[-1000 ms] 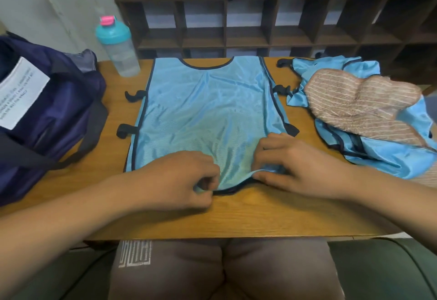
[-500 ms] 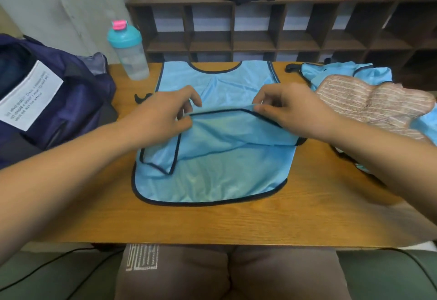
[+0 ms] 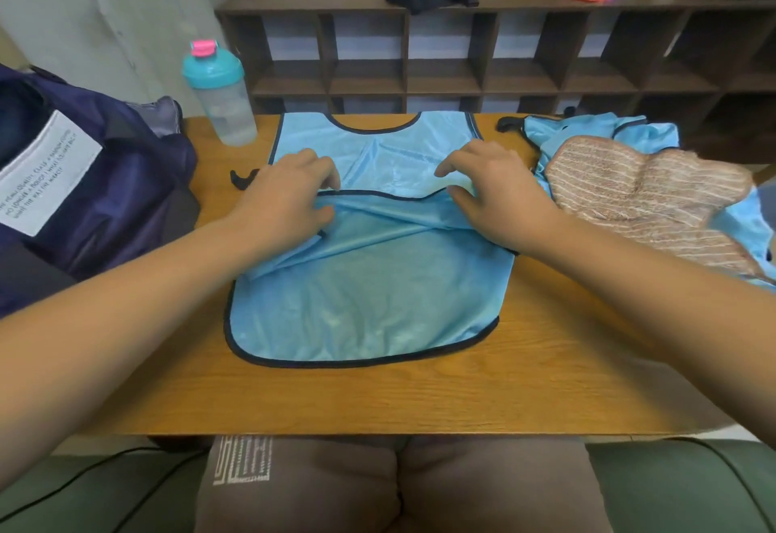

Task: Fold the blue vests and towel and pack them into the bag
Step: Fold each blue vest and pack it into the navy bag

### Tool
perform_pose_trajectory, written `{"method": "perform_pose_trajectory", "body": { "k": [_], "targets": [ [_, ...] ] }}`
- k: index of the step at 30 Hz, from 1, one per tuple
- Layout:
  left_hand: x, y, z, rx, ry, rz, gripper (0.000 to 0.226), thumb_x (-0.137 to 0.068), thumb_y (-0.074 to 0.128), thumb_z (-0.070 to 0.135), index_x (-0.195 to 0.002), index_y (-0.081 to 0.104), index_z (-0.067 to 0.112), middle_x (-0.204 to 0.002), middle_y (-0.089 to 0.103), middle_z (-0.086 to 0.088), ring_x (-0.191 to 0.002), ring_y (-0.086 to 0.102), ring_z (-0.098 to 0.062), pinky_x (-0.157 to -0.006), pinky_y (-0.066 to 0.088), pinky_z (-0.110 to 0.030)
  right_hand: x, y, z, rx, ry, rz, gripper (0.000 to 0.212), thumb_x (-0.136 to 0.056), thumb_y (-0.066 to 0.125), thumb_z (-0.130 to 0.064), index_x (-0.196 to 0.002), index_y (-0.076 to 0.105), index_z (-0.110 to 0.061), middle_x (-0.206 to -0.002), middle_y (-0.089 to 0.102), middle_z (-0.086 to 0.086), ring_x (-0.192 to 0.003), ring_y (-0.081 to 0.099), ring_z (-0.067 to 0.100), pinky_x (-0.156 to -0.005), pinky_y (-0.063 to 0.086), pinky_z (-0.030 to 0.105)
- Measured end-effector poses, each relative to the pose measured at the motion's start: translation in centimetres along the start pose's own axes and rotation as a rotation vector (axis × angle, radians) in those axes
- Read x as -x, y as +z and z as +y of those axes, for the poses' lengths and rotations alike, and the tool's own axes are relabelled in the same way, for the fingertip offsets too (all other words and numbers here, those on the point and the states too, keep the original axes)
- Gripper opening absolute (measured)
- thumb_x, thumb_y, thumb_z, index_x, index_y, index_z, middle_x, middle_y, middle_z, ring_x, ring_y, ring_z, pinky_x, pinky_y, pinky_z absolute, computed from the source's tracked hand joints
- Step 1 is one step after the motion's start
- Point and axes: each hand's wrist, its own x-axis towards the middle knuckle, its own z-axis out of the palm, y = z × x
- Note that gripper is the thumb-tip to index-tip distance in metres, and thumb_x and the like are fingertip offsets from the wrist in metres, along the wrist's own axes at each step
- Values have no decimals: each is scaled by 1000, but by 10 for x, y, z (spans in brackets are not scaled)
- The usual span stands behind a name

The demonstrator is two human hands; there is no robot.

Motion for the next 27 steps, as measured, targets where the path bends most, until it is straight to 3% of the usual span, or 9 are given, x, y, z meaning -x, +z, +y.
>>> {"method": "perform_pose_trajectory", "body": {
  "k": [6,11,14,18,21,24,27],
  "targets": [
    [33,4,87,249,264,-101,18,-91,70,39,-106,62,33,-100,56,15,-95,55,-7,-85,52,-38,60,-31,-4,-102,6,108,15,-96,69,-11,-109,67,-17,-101,54,-6,-97,57,17,-84,48,35],
    [61,20,145,319,462,-136,35,-89,73,58,-108,61,31,-98,54,13,-92,54,-6,-80,46,-30,117,-35,-16,-138,49,69,12,-95,72,-16,-101,62,-20,-93,54,-6,-88,57,17,-80,50,42],
    [68,39,155,289,500,-110,39,-84,73,60,-105,61,29,-98,52,11,-92,55,-13,-81,48,-37,147,-29,-22,-158,81,45,12,-96,73,-23,-99,61,-22,-91,52,-8,-86,57,16,-78,50,43],
    [70,52,154,303,512,-30,15,-86,71,40,-93,66,27,-91,55,9,-88,58,-18,-78,50,-43,172,-19,-25,-169,40,-5,12,-96,73,-31,-100,66,-21,-93,52,-6,-92,55,18,-81,49,44],
    [70,50,150,419,441,6,3,-87,71,29,-86,68,28,-86,58,10,-84,59,-10,-76,50,-38,178,-14,-30,-133,25,-37,27,-93,76,-44,-108,68,-24,-102,56,-6,-98,56,18,-86,48,42],
    [68,49,144,634,292,-14,12,-87,78,19,-84,71,29,-84,64,9,-80,63,-14,-73,51,-32,172,-9,-42,-80,45,-2,33,-92,75,-48,-112,66,-24,-104,55,-6,-98,56,19,-85,49,40],
    [64,51,138,793,204,-52,17,-88,81,11,-84,74,26,-83,69,5,-79,64,-20,-73,51,-30,159,-4,-47,-59,61,82,18,-97,70,-36,-105,67,-21,-102,55,-3,-97,56,22,-84,49,43]
  ]
}}
